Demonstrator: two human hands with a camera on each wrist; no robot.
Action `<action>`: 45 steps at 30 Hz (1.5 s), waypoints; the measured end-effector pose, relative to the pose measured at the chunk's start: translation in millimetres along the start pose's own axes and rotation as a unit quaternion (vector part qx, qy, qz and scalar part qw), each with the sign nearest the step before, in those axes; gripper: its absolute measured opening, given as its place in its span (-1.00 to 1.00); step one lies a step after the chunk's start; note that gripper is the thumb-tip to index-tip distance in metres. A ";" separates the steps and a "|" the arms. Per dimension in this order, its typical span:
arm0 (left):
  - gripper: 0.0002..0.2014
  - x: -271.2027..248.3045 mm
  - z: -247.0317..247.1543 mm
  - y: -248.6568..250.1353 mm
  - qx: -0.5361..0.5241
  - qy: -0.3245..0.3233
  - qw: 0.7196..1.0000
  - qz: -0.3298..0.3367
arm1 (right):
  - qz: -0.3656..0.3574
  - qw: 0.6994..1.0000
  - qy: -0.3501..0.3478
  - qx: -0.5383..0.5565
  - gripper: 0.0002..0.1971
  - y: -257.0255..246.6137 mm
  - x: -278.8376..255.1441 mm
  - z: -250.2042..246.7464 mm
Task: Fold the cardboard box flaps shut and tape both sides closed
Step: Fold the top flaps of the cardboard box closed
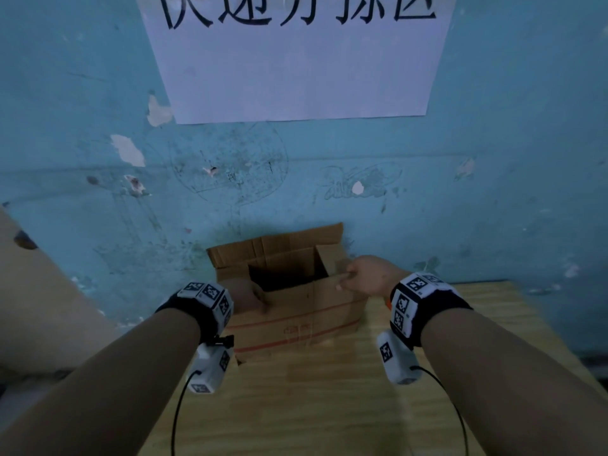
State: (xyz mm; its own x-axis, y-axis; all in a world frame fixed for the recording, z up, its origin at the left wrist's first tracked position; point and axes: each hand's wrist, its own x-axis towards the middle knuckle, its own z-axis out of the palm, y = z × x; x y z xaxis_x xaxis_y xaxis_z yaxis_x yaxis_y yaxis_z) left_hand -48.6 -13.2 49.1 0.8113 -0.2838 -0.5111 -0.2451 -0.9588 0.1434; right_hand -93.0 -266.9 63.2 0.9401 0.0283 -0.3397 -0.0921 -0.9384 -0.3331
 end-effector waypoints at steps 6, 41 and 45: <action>-0.35 3.7 -1.2 -0.4 -0.005 0.042 0.998 0.044 | 0.050 0.993 -0.085 -0.059 -0.44 0.2 0.1 -3.9; -0.45 37.5 22.7 0.1 0.088 0.051 0.989 0.111 | -0.027 0.995 0.082 -0.056 -0.73 30.1 3.2 17.6; -0.49 40.8 28.5 4.9 0.085 0.069 0.989 0.099 | -0.025 0.994 0.088 -0.054 -0.74 33.2 2.6 21.1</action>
State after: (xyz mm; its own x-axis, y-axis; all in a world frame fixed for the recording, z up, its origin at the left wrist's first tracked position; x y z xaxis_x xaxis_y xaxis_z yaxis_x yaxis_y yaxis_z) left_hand -31.8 -29.2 4.8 0.8007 -0.4747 -0.3653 -0.4814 -0.8729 0.0790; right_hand -100.5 -290.6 32.7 0.9865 0.0248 -0.1618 -0.0160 -0.9692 -0.2459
